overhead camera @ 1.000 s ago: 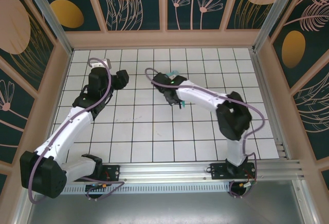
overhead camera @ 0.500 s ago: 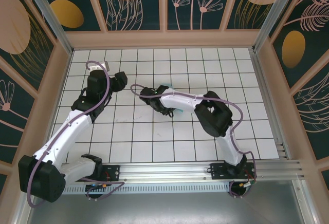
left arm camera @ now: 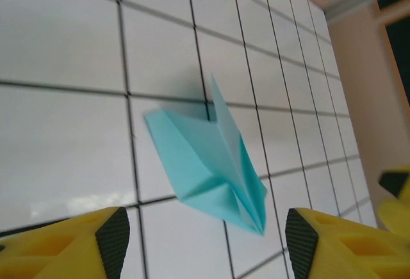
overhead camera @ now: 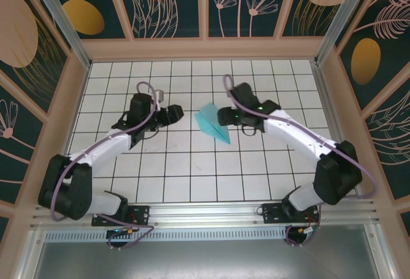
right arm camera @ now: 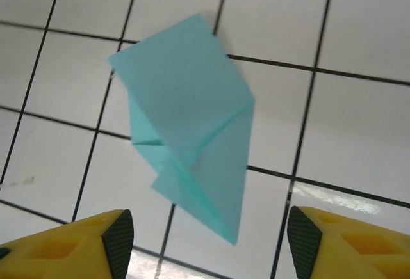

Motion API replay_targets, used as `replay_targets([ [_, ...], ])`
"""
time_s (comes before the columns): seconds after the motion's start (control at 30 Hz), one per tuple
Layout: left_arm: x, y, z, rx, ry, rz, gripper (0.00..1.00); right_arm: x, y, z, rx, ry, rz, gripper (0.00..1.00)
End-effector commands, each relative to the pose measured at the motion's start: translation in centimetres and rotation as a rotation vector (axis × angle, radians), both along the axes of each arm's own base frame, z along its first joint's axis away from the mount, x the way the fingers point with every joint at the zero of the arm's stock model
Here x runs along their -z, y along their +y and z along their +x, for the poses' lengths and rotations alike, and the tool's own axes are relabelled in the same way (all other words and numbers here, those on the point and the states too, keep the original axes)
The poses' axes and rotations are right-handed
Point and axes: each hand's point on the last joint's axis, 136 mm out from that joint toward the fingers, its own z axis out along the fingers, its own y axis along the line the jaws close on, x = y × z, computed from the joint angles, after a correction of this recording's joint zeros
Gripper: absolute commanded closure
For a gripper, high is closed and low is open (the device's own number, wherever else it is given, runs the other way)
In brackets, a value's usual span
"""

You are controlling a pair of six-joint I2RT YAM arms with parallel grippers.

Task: Fold a paper plane with a square sheet of paper (fold left side to right side)
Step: Rotate the paper at the center of the table.

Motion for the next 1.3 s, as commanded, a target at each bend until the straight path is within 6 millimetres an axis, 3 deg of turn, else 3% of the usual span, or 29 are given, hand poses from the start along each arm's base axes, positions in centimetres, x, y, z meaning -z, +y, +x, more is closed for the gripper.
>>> replay_targets([
  [0.0,-1.3,-4.3,-0.3,0.11,0.013,-0.151,0.31,-1.8,1.3,0.3,-0.088,-0.021,0.341,0.32],
  [0.17,1.2,-7.0,0.9,0.115,0.11,-0.14,0.29,0.4,-2.1,1.0,0.0,0.013,0.393,0.33],
  [0.37,5.2,-9.4,1.3,0.136,0.217,-0.104,0.28,1.4,-3.2,0.8,0.031,0.026,0.388,0.34],
  [0.4,4.4,-10.2,2.1,0.144,0.198,-0.115,0.28,1.5,-3.3,0.7,0.031,0.027,0.386,0.34],
  [0.5,4.9,-11.0,2.9,0.154,0.21,-0.107,0.32,1.9,-3.6,0.6,0.038,0.033,0.382,0.34],
  [0.73,8.2,-11.3,3.8,0.147,0.269,-0.047,0.45,2.1,-4.1,0.4,0.053,0.032,0.374,0.34],
  [0.87,9.2,-11.3,3.7,0.149,0.283,-0.026,0.57,2.0,-4.6,0.4,0.064,0.029,0.365,0.34],
  [1.07,8.9,-11.0,3.5,0.163,0.259,-0.008,0.83,1.9,-4.9,0.5,0.056,0.03,0.387,0.34],
  [1.27,7.5,-11.4,2.4,0.254,0.194,-0.077,0.92,1.1,-2.6,-0.2,-0.09,0.052,0.518,0.36],
])
